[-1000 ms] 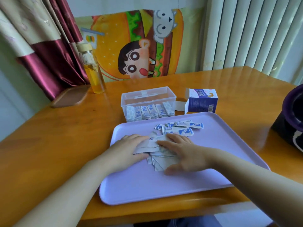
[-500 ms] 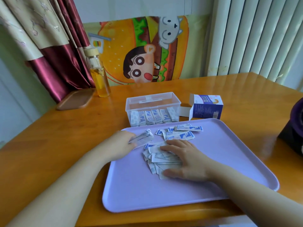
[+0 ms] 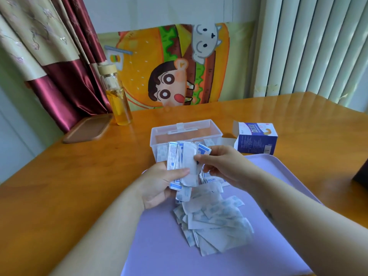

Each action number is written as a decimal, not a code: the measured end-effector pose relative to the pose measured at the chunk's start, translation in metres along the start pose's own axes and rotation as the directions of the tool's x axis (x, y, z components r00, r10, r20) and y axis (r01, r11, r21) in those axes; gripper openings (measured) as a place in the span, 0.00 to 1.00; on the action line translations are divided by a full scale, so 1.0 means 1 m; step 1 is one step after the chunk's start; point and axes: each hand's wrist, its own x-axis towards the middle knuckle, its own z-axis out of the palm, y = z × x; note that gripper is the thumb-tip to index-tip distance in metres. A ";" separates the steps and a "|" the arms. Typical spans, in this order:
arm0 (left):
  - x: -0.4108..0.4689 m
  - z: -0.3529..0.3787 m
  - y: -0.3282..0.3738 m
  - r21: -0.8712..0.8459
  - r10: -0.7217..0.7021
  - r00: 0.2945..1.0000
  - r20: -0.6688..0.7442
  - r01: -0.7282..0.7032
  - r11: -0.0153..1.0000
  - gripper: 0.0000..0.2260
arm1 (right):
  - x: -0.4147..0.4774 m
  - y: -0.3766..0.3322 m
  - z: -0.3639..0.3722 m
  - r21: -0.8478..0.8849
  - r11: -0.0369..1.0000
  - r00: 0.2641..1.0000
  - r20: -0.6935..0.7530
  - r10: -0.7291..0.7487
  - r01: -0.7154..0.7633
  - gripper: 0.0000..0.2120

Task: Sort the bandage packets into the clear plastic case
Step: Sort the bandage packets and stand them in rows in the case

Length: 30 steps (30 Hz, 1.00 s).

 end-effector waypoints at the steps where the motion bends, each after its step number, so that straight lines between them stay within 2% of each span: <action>1: 0.006 -0.001 -0.002 -0.018 -0.007 1.000 -0.017 0.006 1.000 0.12 | 0.008 0.004 -0.001 0.015 1.000 1.000 -0.019 0.008 -0.008 0.05; 4: 0.016 -0.005 -0.006 -0.061 -0.034 0.998 -0.051 0.031 0.998 0.14 | 0.020 0.010 0.001 -0.001 1.000 0.998 -0.063 0.020 -0.020 0.09; 7: 0.022 -0.010 -0.012 -0.151 -0.030 0.998 -0.052 0.022 0.988 0.16 | 0.024 0.019 0.007 0.052 0.998 0.996 -0.083 -0.031 0.036 0.08; 11: 0.024 -0.020 -0.017 -0.264 0.004 0.997 -0.080 -0.025 0.964 0.13 | 0.025 0.024 0.005 0.089 0.988 0.964 -0.244 -0.101 0.126 0.08; 13: 0.024 -0.023 -0.018 -0.271 0.035 0.995 -0.096 -0.060 0.961 0.11 | 0.025 0.020 0.001 0.069 0.985 0.939 -0.318 -0.130 0.160 0.09; 15: 0.023 -0.024 -0.018 -0.241 0.084 0.991 -0.103 -0.107 0.965 0.10 | 0.024 0.016 0.000 0.072 0.982 0.935 -0.325 -0.143 0.176 0.08; 17: 0.024 -0.023 -0.019 -0.159 0.139 0.983 -0.122 -0.157 0.975 0.13 | 0.021 0.013 0.001 0.081 0.984 0.959 -0.250 -0.132 0.157 0.09; 20: 0.024 -0.021 -0.023 -0.027 0.213 0.961 -0.177 -0.221 0.975 0.21 | 0.014 0.012 0.007 0.090 0.996 1.000 -0.015 0.004 -0.003 0.09; 22: 0.022 -0.019 -0.022 0.092 0.306 0.928 -0.211 -0.293 0.952 0.18 | 0.010 0.013 0.010 0.089 0.990 0.988 0.118 0.100 -0.111 0.06; 24: 0.020 -0.016 -0.022 0.222 0.417 0.886 -0.204 -0.373 0.901 0.08 | 0.010 0.013 0.009 0.141 0.973 0.974 0.161 0.162 -0.185 0.05; 25: 0.017 -0.013 -0.019 0.284 0.461 0.864 -0.204 -0.399 0.872 0.07 | 0.009 0.013 0.009 0.179 0.959 0.966 0.176 0.190 -0.221 0.05; 27: 0.015 -0.009 -0.016 0.333 0.525 0.837 -0.156 -0.456 0.826 0.09 | 0.008 0.012 0.008 0.245 0.925 0.941 0.249 0.228 -0.289 0.08; 30: 0.012 -0.006 -0.015 0.380 0.514 0.856 -0.061 -0.456 0.805 0.09 | 0.005 0.012 0.009 0.317 0.870 0.887 0.393 0.241 -0.377 0.12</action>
